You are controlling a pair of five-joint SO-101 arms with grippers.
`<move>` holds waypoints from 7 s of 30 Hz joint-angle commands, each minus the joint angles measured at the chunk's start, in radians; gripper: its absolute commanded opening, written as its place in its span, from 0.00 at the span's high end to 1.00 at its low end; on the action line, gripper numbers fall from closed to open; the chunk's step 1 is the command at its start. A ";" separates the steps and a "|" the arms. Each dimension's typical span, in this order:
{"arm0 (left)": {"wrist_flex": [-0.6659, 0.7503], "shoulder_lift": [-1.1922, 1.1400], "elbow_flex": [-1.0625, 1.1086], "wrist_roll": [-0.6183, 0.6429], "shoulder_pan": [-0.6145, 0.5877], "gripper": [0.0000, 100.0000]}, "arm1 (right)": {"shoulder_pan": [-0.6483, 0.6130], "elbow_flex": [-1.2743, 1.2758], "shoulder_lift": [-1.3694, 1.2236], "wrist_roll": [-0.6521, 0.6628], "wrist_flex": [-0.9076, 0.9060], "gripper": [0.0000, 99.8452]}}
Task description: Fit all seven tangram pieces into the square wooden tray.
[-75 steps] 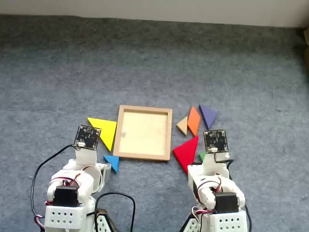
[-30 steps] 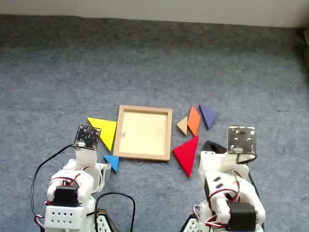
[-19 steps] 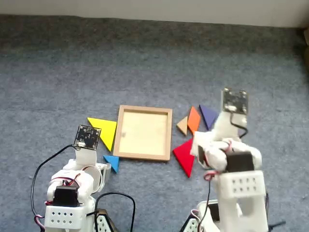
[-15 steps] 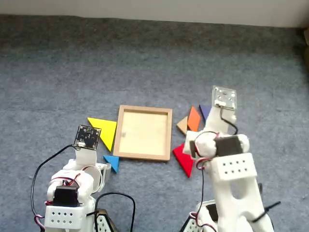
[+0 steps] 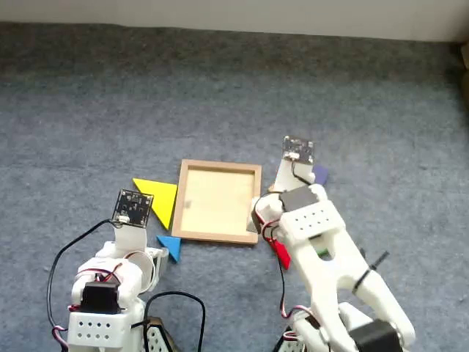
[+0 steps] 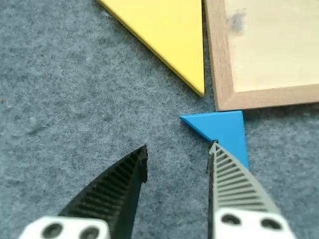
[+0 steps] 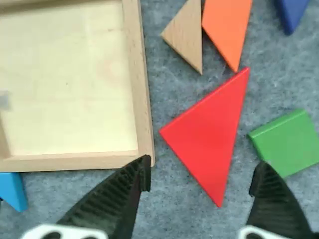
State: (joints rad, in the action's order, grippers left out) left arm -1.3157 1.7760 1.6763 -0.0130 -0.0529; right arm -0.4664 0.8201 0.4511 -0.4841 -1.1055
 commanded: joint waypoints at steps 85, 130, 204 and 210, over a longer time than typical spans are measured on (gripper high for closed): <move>-0.006 0.039 0.019 0.011 -0.001 0.80 | 0.071 -0.018 -0.082 0.160 0.062 0.89; -0.006 0.039 0.019 0.011 -0.001 0.80 | -0.173 -0.266 -0.404 -0.009 0.389 0.89; -0.006 0.039 0.019 0.011 -0.001 0.80 | -0.045 -0.344 -0.051 0.153 0.156 0.98; -0.006 0.039 0.019 0.011 -0.001 0.80 | 0.044 -0.176 0.337 0.153 0.022 0.98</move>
State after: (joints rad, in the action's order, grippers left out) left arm -1.3157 1.7760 1.6763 -0.0130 -0.0529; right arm -0.4956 0.5485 0.5094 -0.3460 -1.0257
